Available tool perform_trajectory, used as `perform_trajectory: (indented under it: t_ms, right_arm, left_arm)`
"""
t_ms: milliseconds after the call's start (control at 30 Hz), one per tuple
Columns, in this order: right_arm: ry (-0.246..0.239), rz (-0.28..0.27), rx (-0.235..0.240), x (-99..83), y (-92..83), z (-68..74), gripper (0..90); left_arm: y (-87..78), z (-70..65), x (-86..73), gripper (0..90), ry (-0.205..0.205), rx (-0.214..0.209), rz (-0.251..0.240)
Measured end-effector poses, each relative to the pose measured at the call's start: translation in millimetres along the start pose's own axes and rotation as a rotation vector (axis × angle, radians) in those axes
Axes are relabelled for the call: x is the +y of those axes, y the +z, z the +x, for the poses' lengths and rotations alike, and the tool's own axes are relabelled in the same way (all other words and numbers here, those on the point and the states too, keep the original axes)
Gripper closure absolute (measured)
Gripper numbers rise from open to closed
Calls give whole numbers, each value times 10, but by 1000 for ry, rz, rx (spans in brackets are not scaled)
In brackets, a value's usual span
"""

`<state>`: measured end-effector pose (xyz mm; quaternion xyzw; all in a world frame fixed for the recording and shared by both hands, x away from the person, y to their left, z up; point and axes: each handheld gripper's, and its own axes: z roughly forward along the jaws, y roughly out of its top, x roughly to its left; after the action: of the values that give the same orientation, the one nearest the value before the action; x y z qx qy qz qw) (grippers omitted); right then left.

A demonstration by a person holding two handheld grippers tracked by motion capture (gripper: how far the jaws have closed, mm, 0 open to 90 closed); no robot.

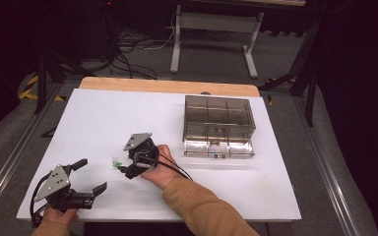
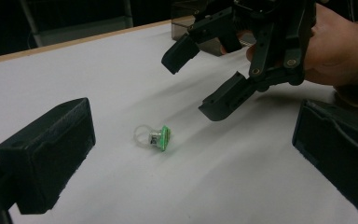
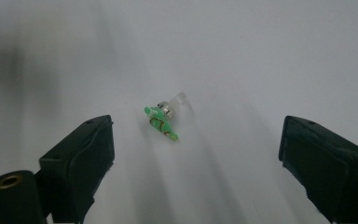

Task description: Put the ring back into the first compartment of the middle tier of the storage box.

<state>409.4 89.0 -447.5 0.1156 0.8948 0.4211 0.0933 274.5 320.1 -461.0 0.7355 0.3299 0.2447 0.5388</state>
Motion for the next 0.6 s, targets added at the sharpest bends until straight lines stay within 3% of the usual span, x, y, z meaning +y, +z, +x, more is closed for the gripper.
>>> perform_trajectory:
  t_ms: [600]
  right_arm:
    - [54,-31,30,5,204,8,155]
  left_arm:
    - [2,0,-1,2,6,-12,-4]
